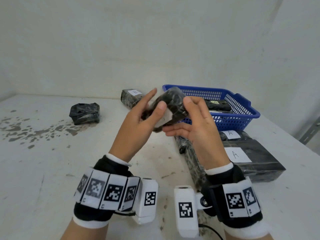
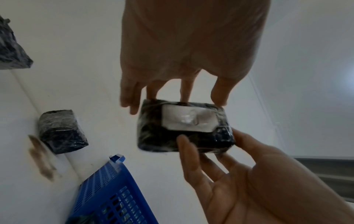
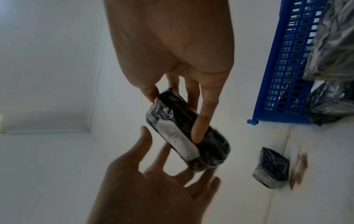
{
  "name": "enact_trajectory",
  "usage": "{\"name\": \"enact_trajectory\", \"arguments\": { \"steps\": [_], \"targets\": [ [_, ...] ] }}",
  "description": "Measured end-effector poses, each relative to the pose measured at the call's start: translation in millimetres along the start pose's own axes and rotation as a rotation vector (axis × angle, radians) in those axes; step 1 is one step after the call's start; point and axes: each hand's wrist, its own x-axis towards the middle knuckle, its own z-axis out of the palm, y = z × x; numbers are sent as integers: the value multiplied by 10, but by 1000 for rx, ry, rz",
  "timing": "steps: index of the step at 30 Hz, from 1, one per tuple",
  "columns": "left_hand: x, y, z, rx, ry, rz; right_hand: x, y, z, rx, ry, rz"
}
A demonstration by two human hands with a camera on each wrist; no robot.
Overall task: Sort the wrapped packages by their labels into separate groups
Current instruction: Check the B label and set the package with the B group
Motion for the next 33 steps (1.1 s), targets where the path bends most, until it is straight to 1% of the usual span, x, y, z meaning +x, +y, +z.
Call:
{"name": "enact_trajectory", "arguments": {
  "steps": [2,4,6,8,10,15,27,33],
  "targets": [
    [2,-21,-21,10,17,-27,-1,-16,-24,103,-11,9],
    [3,-43,-46,-8,62,-55,8,-23,-55,117,-13,1],
    [8,-42,-49,-58,126,-69,31,-5,-80,42,-4,-40],
    [22,-34,-55,-81,187,-50,38,11,-78,-35,7,-85],
    [30,-18,-70,-82,211,-26,33,18,-72,-76,2,-108],
    [15,-20,-99,-40,149,-9,21,3,-89,-57,12,-112],
    [43,-55,-119,-104,169,30,55,60,-116,-64,1,-92],
    [35,-46,-104,-77,146,44,50,37,-119,-71,22,-100]
  ]
}}
